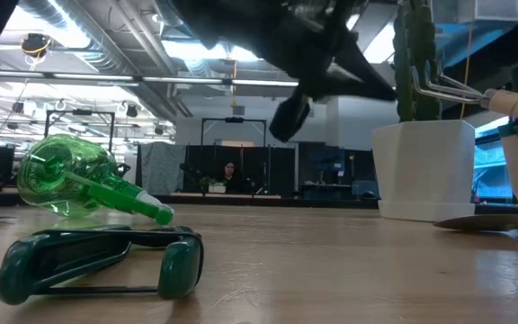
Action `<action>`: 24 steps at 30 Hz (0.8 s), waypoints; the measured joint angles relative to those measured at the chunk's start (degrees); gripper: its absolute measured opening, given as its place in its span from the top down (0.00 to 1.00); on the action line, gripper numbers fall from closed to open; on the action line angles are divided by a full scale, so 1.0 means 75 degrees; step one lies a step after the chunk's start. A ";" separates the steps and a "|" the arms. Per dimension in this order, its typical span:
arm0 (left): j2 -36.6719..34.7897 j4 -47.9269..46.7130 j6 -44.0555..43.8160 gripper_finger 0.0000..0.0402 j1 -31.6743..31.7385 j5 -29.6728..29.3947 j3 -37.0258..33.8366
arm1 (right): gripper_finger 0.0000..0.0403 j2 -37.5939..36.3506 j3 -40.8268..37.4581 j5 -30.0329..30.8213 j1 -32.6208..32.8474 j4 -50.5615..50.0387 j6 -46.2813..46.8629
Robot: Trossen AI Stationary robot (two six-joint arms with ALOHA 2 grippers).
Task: Pick & Place Garden tools in Gardening bag
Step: Put the hand rake into the side pocket of the white bag
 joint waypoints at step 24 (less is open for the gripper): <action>0.0304 0.0926 -0.0030 1.00 0.0012 -0.0006 0.0000 | 0.98 0.1530 0.0456 -0.2188 -0.0403 -0.0908 0.1200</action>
